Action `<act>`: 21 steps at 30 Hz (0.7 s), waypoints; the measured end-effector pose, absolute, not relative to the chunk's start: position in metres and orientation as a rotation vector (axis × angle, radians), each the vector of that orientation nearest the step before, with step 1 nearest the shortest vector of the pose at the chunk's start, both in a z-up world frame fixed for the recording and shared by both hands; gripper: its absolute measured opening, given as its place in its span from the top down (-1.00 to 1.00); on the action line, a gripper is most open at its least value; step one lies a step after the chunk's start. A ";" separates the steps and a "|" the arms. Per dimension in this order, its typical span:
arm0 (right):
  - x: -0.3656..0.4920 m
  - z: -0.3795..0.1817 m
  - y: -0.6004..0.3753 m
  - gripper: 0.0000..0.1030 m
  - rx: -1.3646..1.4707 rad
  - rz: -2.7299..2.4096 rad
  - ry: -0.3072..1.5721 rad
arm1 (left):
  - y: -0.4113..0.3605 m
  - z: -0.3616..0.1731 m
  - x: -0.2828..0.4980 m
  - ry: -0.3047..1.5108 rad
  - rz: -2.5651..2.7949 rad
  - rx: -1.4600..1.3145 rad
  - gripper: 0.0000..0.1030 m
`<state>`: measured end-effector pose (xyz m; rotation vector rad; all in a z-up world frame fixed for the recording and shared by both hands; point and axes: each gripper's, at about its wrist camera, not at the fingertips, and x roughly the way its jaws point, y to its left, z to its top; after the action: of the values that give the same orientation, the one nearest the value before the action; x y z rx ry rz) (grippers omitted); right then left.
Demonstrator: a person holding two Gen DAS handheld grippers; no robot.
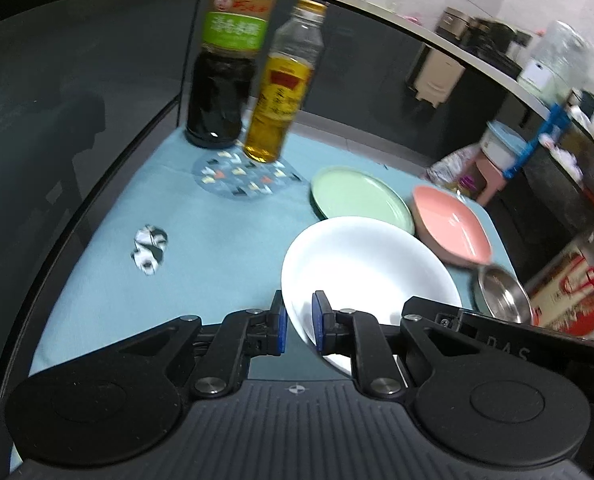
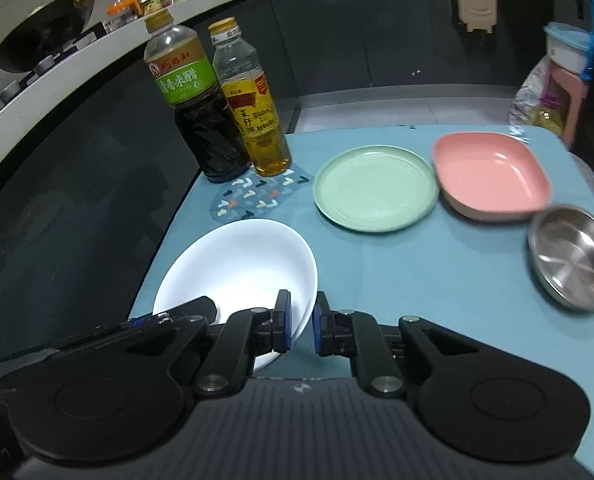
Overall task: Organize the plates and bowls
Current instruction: 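Close both grippers on the rim of the small white bowl, then lift the small white bowl with both grippers and carry it to the black bowl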
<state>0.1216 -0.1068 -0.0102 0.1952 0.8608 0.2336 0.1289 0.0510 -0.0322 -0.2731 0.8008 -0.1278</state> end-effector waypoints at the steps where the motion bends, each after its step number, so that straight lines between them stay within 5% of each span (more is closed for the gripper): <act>1: 0.113 -0.010 -0.110 0.75 0.200 0.226 0.856 | 0.048 -0.033 0.123 0.806 -0.135 -0.266 0.77; 21: 0.020 -0.024 -0.144 0.72 0.249 0.150 0.852 | 0.013 -0.042 0.048 0.848 -0.223 -0.182 0.77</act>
<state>0.0205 -0.1440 -0.0244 0.2494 0.8516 0.1498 0.0476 0.0132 -0.0423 -0.1818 0.8477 -0.2234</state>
